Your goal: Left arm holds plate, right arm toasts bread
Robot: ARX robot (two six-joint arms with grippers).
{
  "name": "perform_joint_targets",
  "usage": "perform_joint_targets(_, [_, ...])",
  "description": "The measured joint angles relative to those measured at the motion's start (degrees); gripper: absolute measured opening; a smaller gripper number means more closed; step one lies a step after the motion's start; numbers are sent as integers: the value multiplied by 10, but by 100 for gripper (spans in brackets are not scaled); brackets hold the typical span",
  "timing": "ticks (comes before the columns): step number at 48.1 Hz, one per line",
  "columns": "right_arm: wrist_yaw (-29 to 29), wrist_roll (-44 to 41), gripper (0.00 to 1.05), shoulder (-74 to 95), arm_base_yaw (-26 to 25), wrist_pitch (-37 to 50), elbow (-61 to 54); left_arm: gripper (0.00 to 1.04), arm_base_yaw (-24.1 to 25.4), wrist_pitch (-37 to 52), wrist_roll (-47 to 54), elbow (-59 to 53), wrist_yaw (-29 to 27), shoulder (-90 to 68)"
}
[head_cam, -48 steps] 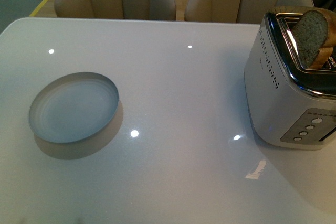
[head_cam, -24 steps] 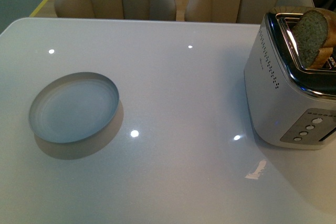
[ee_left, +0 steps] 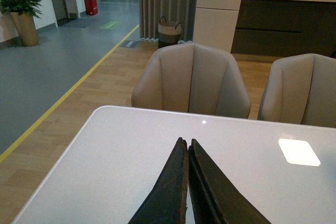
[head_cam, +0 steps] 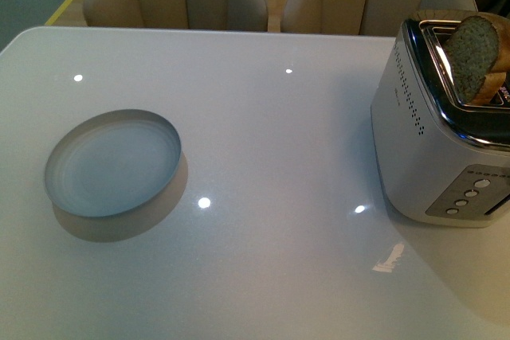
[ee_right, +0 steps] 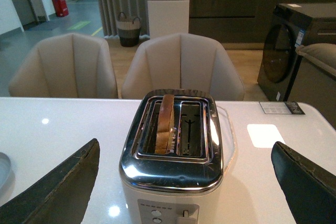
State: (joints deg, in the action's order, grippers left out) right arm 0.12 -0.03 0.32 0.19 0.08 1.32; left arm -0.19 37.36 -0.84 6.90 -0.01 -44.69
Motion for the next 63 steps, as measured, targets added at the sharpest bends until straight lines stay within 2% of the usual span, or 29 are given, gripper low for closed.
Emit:
perform_joint_targets(17, [0, 0, 96, 0, 0, 0, 0, 3, 0, -79, 0, -44, 0, 124])
perform_joint_targets(25, [0, 0, 96, 0, 0, 0, 0, 3, 0, -80, 1, -62, 0, 146])
perform_joint_targets(44, [0, 0, 96, 0, 0, 0, 0, 3, 0, -204, 2, -62, 0, 277])
perform_joint_targets(63, [0, 0, 96, 0, 0, 0, 0, 3, 0, -286, 2, -62, 0, 358])
